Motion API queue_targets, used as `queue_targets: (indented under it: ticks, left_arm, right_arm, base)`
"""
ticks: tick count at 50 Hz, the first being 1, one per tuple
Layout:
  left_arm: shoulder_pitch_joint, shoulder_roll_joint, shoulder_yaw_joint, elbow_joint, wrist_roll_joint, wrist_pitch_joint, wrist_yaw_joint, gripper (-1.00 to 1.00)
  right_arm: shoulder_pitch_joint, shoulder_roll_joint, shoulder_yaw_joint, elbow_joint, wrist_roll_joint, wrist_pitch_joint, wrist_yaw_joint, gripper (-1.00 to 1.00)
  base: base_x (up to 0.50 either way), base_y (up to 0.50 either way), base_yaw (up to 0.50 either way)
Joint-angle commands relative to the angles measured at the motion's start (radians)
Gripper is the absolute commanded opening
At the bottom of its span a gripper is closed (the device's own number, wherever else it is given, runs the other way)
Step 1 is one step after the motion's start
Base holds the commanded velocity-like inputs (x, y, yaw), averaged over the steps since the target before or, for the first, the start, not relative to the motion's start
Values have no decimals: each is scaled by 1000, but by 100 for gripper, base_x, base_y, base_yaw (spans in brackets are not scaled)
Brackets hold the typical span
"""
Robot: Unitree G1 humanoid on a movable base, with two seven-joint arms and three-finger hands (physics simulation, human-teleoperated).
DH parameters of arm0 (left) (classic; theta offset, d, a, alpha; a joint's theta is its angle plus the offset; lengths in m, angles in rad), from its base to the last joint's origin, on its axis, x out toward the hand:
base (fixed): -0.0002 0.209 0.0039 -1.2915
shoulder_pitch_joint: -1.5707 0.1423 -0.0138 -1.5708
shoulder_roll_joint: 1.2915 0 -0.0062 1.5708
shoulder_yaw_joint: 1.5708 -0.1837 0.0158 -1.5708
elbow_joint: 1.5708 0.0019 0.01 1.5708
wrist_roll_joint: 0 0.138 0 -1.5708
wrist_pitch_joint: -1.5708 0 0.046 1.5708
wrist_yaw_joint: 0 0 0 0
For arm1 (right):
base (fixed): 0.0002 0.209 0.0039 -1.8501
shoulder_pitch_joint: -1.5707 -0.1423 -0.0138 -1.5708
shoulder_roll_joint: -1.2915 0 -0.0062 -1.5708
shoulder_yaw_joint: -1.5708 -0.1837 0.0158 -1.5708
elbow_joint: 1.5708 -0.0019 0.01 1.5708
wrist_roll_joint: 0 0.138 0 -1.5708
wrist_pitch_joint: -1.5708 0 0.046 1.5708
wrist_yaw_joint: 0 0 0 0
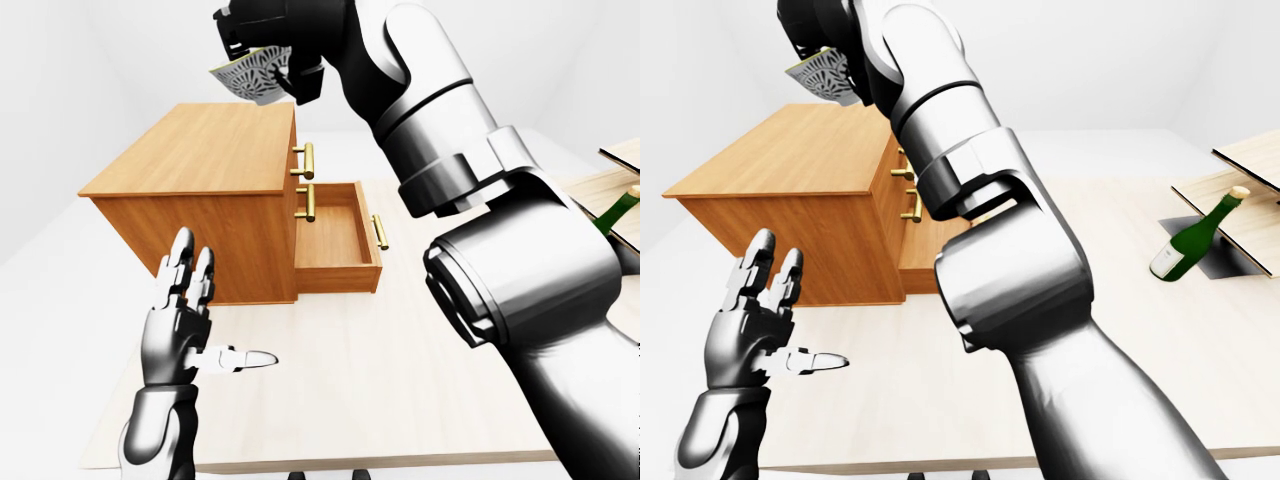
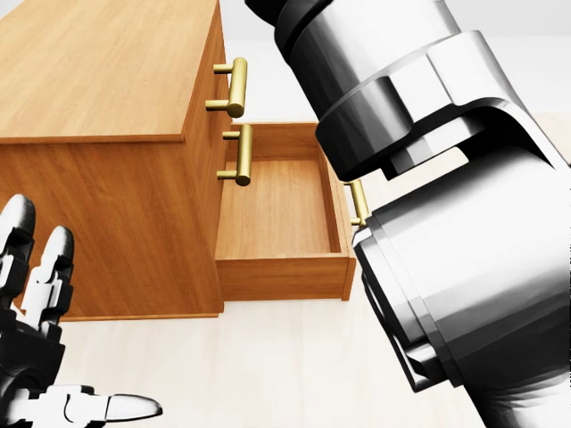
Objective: Put the bowl on top of the cabinet.
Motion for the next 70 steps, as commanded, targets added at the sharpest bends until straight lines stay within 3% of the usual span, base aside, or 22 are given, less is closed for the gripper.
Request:
queue_targets:
  ticks: [1,41,70]
  left_arm:
    - [-19,1,-16,68,11,0,17,100]
    - [-23,5,-13,63,6,0,18,100]
    - [-25,4,-2,42,-3,0,17,100]
  right_arm:
    - [-12,12,-32,17,4,0,0,-100]
    - [-46,44,-35,55,67,0,0,-100]
    - [5,67,-30,17,96,0,0,-100]
  base:
    - [0,0,0]
    - [0,0,0]
    - [0,0,0]
